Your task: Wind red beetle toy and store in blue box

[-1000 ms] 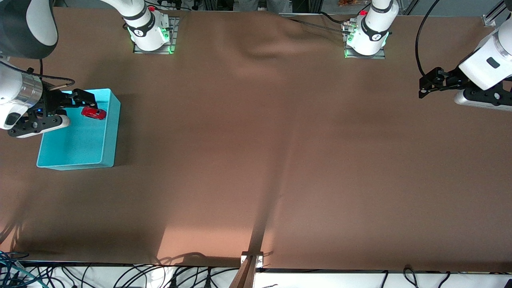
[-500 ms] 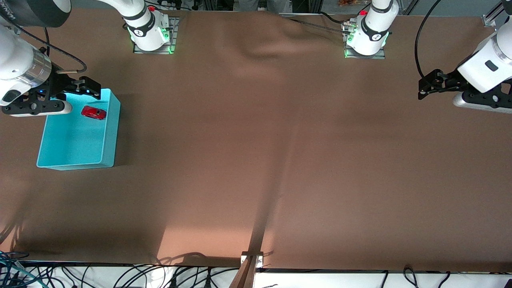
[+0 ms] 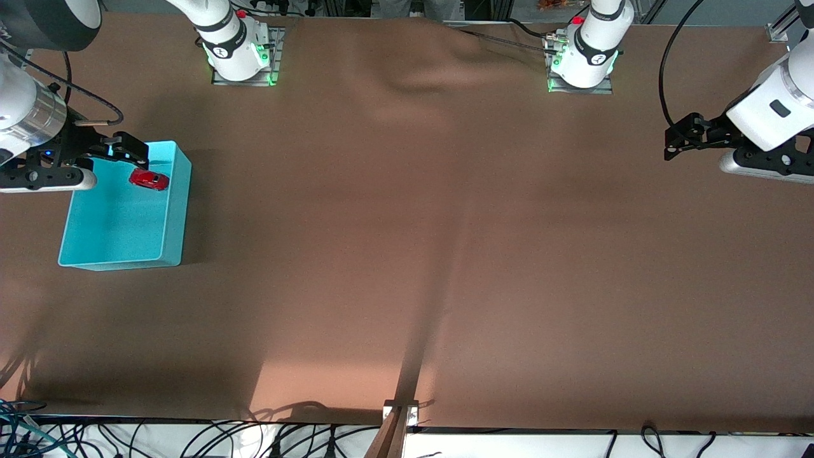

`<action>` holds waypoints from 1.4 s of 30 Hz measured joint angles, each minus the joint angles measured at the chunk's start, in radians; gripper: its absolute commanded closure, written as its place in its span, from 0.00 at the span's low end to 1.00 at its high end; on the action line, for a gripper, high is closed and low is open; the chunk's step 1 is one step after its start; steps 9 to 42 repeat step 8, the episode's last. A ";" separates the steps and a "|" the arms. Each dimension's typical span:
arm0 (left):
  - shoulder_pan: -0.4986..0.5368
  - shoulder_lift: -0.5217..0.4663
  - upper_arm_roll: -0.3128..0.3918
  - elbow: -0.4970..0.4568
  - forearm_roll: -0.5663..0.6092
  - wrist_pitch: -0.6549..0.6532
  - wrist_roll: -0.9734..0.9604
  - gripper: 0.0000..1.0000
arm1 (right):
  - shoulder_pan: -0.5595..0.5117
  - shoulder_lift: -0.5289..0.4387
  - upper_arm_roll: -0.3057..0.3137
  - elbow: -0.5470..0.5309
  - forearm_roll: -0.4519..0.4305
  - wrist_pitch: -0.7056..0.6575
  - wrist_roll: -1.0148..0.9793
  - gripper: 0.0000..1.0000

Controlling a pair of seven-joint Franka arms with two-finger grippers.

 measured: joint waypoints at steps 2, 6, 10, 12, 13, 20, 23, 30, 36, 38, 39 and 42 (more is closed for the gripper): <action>0.000 0.000 0.000 0.001 0.000 0.000 0.000 0.00 | -0.027 0.000 0.026 0.000 0.000 0.000 0.000 0.00; 0.000 0.000 0.000 0.002 0.000 -0.001 0.000 0.00 | -0.042 -0.001 0.041 0.001 0.000 0.000 0.000 0.00; 0.000 0.000 0.000 0.002 0.000 -0.001 0.000 0.00 | -0.042 -0.001 0.042 0.001 0.000 -0.001 0.000 0.00; 0.000 0.000 0.000 0.002 0.000 -0.001 0.000 0.00 | -0.042 -0.001 0.042 0.001 0.000 -0.001 0.000 0.00; 0.000 0.000 0.000 0.002 0.000 -0.001 0.000 0.00 | -0.042 -0.001 0.042 0.001 0.000 -0.001 0.000 0.00; 0.000 0.000 0.000 0.002 0.000 -0.001 0.000 0.00 | -0.042 -0.001 0.042 0.001 0.000 -0.001 0.000 0.00; 0.000 0.000 0.000 0.002 0.000 -0.001 0.000 0.00 | -0.042 -0.001 0.042 0.001 0.000 -0.001 0.000 0.00; 0.000 0.000 0.000 0.002 0.000 -0.001 0.000 0.00 | -0.042 -0.001 0.042 0.001 0.000 -0.001 0.000 0.00; 0.000 0.000 0.000 0.002 0.000 -0.001 0.000 0.00 | -0.042 -0.001 0.042 0.001 0.000 -0.001 0.000 0.00; 0.000 0.000 0.000 0.002 0.000 -0.001 0.000 0.00 | -0.042 -0.001 0.042 0.001 0.000 -0.001 0.000 0.00; 0.000 0.000 0.000 0.002 0.000 -0.001 0.000 0.00 | -0.042 -0.001 0.042 0.001 0.000 -0.001 0.000 0.00; 0.000 0.000 0.000 0.002 0.000 -0.001 0.000 0.00 | -0.042 -0.001 0.042 0.001 0.000 -0.001 0.000 0.00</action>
